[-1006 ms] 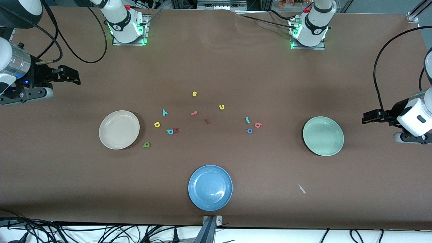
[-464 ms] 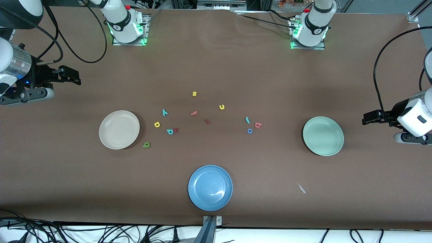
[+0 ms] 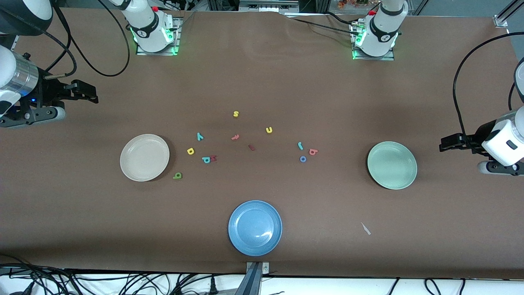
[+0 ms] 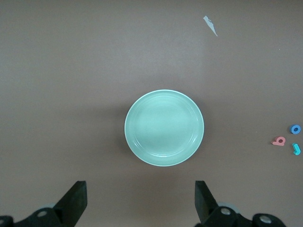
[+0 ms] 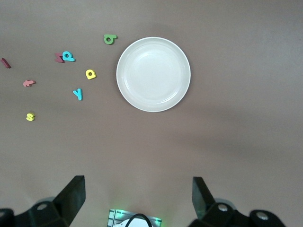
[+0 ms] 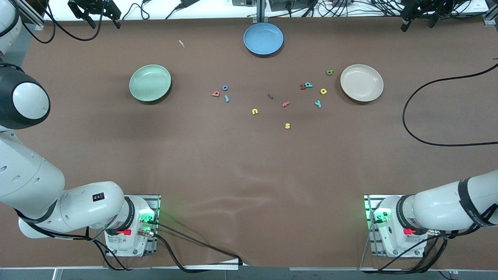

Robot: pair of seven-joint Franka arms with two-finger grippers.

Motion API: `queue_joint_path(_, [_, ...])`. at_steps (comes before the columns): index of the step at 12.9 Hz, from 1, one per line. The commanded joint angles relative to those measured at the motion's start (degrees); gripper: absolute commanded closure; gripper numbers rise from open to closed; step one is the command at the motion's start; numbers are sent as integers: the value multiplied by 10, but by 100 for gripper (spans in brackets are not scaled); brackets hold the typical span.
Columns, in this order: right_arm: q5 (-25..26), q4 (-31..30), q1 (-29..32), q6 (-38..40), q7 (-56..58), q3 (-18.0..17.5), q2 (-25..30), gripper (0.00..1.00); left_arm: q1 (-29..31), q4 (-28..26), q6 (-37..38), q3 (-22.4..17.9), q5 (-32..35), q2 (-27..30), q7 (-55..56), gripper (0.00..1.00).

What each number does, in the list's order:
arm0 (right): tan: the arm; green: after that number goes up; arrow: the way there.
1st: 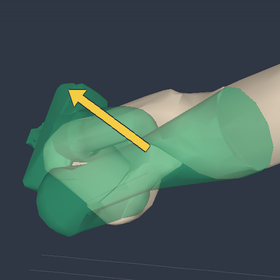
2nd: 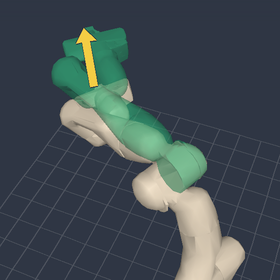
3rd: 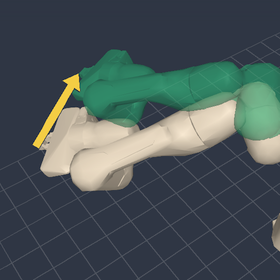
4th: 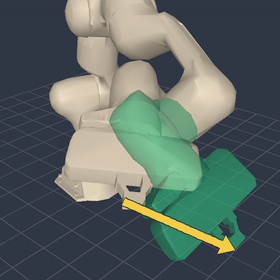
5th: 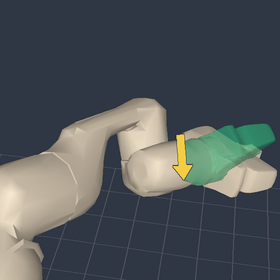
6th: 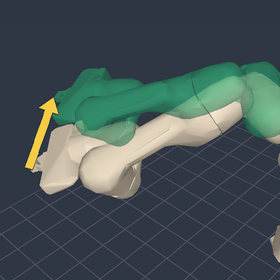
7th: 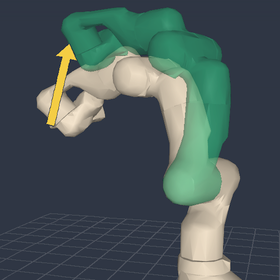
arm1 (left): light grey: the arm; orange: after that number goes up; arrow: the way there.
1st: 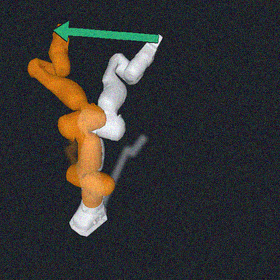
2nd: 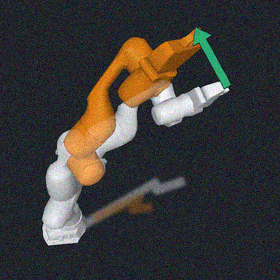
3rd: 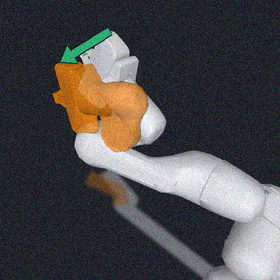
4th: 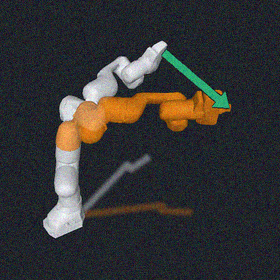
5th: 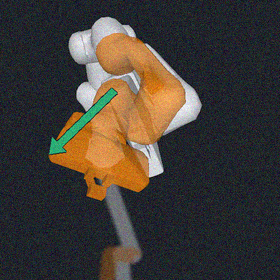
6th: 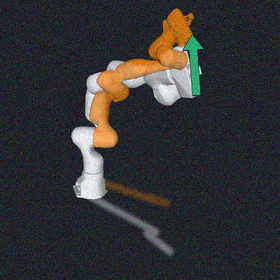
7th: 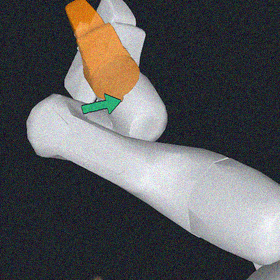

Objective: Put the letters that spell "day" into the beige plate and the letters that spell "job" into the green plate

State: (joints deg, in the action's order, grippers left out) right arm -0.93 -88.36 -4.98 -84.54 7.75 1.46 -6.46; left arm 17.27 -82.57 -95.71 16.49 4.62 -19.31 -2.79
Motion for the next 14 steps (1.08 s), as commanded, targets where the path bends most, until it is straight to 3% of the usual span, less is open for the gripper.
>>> queue_joint_path(1, [-10,-7,-3,-5,7,5,5,0,0,0,-4,-1,-12,4,-5,0])
queue_joint_path(6, [-10,-8,-3,-9,6,5,5,0,-33,-3,-4,0,-19,3,94,0])
queue_joint_path(9, [-21,-17,-4,-21,6,5,5,0,-97,-4,-4,0,-20,-13,242,0])
queue_joint_path(12, [-21,-16,-5,-21,5,3,6,0,-138,-13,-10,1,-36,-48,312,0])
queue_joint_path(14, [-21,-15,-6,-22,3,1,6,0,-159,-49,-67,0,-63,-61,341,0])
